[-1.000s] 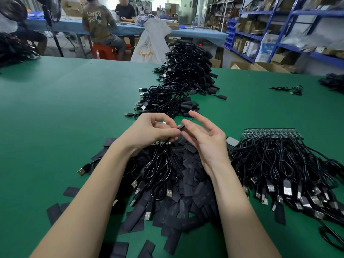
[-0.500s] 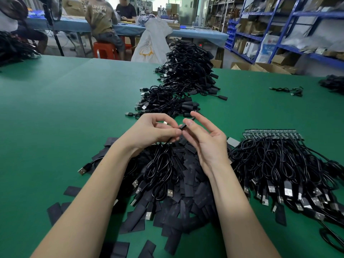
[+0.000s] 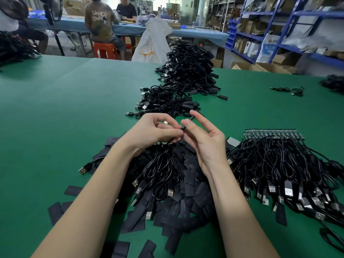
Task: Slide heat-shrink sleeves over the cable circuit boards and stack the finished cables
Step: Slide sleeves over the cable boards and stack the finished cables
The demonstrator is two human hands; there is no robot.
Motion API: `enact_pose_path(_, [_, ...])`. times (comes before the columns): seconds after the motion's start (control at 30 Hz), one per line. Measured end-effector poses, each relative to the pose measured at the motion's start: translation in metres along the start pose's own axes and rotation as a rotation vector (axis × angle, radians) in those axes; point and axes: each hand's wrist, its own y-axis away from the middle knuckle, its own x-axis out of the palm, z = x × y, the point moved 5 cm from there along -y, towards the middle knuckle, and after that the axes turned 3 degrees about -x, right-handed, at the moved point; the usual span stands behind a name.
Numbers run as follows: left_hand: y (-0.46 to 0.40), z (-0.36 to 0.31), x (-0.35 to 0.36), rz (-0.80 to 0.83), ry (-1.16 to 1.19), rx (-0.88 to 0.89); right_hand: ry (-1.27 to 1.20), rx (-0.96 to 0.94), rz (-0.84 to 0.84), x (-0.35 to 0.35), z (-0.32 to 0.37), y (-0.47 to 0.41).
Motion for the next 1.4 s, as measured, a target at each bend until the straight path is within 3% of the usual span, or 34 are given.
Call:
enact_pose_path(0.33, [-0.002,0.002,-0.006,0.049,-0.108,-0.042,-0.064,0.018,-0.056,0.001,0.002,-0.001])
enact_pose_path(0.43, [-0.001,-0.006,-0.013,-0.045,-0.14,-0.004,-0.067,0.025,-0.058,0.001,0.001,-0.002])
enact_pose_path(0.53, [0.0,-0.014,-0.025,-0.157,-0.388,0.026,-0.044,0.035,-0.042,0.002,-0.001,-0.003])
enact_pose_path(0.6, [0.001,-0.014,-0.026,-0.12,-0.475,0.003,-0.018,0.047,-0.039,0.002,-0.002,-0.003])
enact_pose_path(0.8, [0.003,-0.014,-0.013,0.063,-0.456,-0.036,-0.001,0.048,-0.002,0.001,-0.002,-0.003])
enact_pose_path(1.4, [0.002,-0.01,-0.014,-0.006,-0.376,-0.022,-0.023,-0.019,0.045,0.008,-0.003,0.002])
